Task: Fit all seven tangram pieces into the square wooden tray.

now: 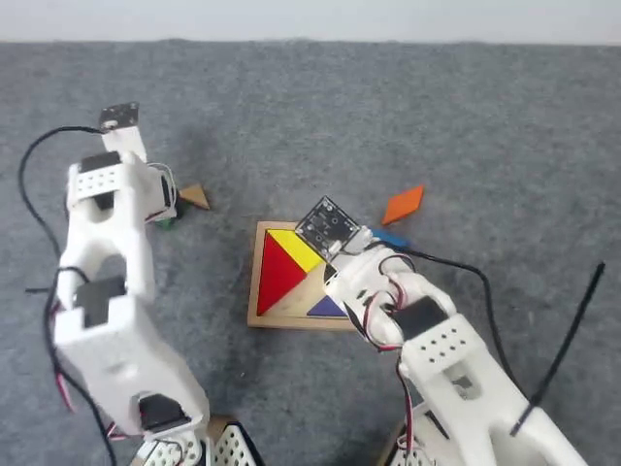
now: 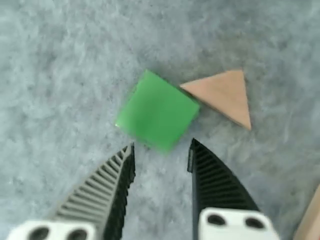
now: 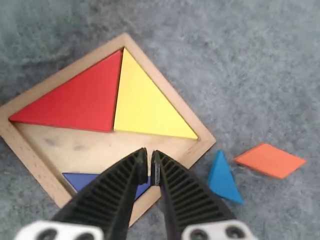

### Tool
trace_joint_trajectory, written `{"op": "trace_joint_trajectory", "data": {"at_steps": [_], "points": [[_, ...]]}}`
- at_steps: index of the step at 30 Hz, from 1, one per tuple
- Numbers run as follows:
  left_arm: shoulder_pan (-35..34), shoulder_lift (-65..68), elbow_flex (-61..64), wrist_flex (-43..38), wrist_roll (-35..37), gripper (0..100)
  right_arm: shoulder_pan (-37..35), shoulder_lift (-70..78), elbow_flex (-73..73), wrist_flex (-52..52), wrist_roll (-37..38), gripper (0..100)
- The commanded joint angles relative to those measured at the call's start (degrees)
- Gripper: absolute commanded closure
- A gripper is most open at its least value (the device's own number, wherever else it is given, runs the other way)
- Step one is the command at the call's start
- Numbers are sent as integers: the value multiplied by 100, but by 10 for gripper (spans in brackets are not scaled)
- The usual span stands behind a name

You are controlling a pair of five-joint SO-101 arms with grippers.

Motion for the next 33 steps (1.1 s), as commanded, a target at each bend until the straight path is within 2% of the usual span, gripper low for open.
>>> {"op": "trace_joint_trajectory", "data": {"at_steps": [1,6,12,18,19,23,27,30,33], "points": [[9,316,-804,273,211,830,-40,-400,9,22,-53,976],[-18,712,-1525,844,211,830,-40,-391,9,22,-53,976],[308,457,-2308,1723,246,830,-40,-391,9,22,-53,976],[809,316,-2651,1688,-18,830,-40,-382,9,22,-53,976],[897,360,-2695,1600,-475,830,-40,-382,9,22,-53,976],[1073,642,-2703,1495,-3437,830,-40,-382,9,22,-53,976],[905,958,-2747,1521,-5688,830,-40,-382,9,22,-53,975],[879,1081,-2756,1820,-6910,830,-40,-382,9,22,-53,974],[905,1134,-2765,1996,-7631,830,-40,-382,18,22,-35,974]]}}
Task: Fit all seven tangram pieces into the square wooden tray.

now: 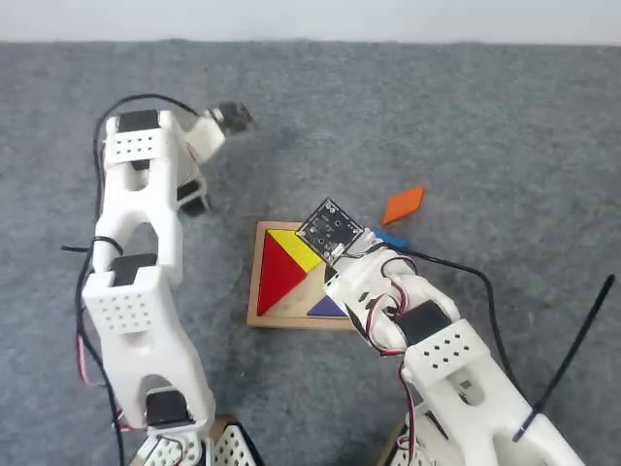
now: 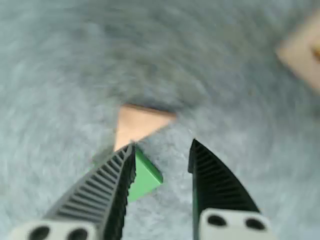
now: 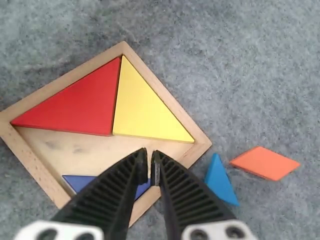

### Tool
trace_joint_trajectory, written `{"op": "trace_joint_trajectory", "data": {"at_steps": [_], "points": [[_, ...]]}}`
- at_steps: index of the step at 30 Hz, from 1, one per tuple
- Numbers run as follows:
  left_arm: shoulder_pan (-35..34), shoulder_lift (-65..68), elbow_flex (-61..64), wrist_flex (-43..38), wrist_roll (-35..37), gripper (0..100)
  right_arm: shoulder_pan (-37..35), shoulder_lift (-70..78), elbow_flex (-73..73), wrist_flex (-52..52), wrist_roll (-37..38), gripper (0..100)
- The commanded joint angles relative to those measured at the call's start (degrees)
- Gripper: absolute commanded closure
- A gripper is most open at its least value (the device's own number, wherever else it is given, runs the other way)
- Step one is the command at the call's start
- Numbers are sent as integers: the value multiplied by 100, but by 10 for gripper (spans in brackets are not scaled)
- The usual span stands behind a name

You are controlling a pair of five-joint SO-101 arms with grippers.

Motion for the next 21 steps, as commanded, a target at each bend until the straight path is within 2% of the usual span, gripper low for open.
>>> {"op": "trace_joint_trajectory", "data": {"at_steps": [1,9,13,21], "points": [[-9,-44,-268,158,-993,830,-40,-215,-44,22,-35,974],[-35,-44,-259,-273,-1811,830,-40,-215,-44,4,-18,973],[53,-35,-259,-114,-2215,831,-40,-215,-44,-4,-9,972],[88,413,-435,-492,-2268,831,-40,-215,-44,-4,-9,972]]}}
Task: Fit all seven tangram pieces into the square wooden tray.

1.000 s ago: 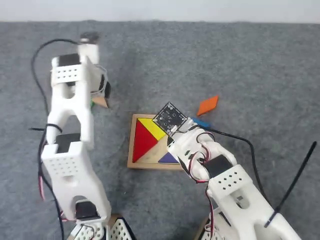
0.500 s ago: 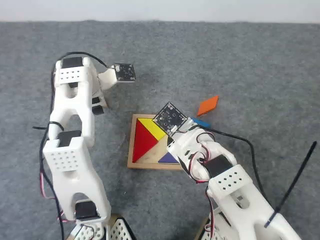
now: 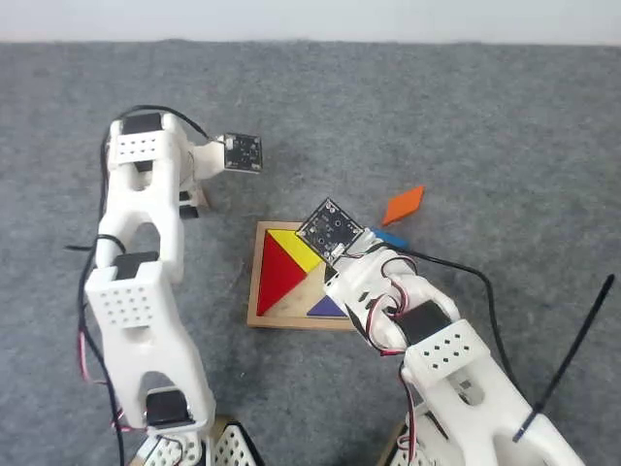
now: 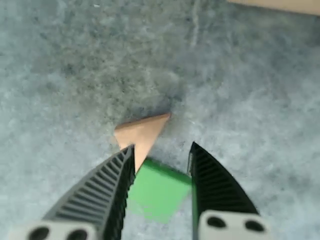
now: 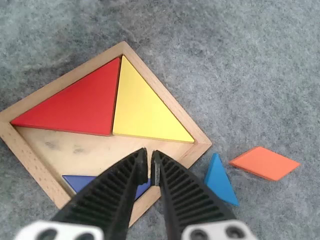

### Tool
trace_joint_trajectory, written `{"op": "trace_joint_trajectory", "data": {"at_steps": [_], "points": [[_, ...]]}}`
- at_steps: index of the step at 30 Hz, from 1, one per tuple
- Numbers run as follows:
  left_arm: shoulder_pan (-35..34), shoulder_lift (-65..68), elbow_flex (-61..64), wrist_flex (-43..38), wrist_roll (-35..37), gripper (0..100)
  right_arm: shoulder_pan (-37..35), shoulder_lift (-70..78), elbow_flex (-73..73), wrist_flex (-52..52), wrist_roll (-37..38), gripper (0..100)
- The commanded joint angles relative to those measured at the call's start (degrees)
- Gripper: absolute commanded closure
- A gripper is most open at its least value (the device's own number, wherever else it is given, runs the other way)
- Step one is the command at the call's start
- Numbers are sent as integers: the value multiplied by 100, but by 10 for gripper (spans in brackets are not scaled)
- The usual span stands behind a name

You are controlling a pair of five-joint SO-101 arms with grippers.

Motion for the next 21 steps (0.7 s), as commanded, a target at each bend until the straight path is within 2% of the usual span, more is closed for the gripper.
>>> {"op": "trace_joint_trajectory", "data": {"at_steps": [1,8,21], "points": [[114,141,-462,-105,-70,831,-40,-215,-44,-4,-9,972],[114,949,-1402,132,-53,831,-40,-215,-44,-4,-9,972],[-18,2787,-4215,923,141,831,-40,-215,-44,4,-9,972]]}}
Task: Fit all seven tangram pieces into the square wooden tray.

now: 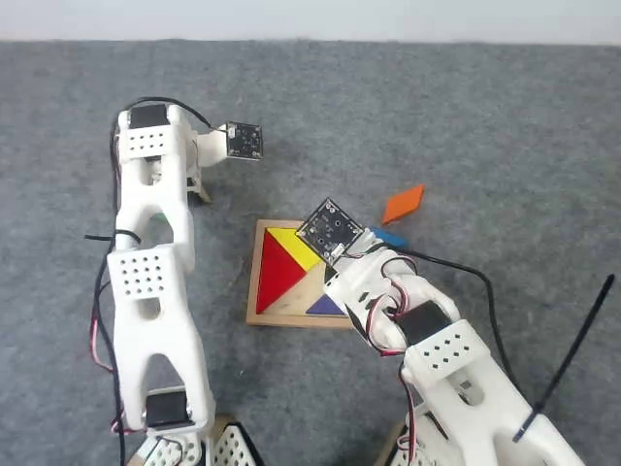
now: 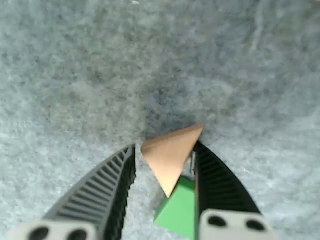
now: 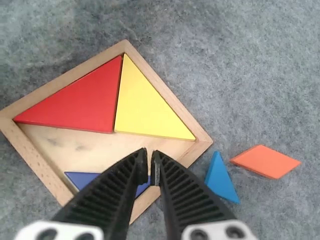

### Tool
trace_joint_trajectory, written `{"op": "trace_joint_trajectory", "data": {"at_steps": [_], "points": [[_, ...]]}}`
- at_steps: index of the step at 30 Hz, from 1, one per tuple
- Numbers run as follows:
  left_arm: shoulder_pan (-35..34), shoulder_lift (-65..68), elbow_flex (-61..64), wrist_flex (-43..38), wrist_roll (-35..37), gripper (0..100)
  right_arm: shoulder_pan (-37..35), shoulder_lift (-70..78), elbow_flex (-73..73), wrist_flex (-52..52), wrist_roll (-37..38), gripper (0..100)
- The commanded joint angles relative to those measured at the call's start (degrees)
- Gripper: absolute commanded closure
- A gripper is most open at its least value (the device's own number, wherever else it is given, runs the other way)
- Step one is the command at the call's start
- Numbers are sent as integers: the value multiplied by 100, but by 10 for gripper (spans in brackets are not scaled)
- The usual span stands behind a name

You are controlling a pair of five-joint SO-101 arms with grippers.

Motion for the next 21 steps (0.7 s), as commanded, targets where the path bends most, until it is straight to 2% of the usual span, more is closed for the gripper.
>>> {"op": "trace_joint_trajectory", "data": {"at_steps": [1,8,14,21], "points": [[-53,563,-875,35,88,831,-40,-215,-44,4,-9,972],[-53,1442,-1974,510,88,831,-40,-215,-44,13,-9,972],[-123,1697,-2149,1090,88,831,-40,-224,-44,13,-9,972],[-334,1670,-2026,1204,281,926,-40,-224,-44,22,-9,972]]}}
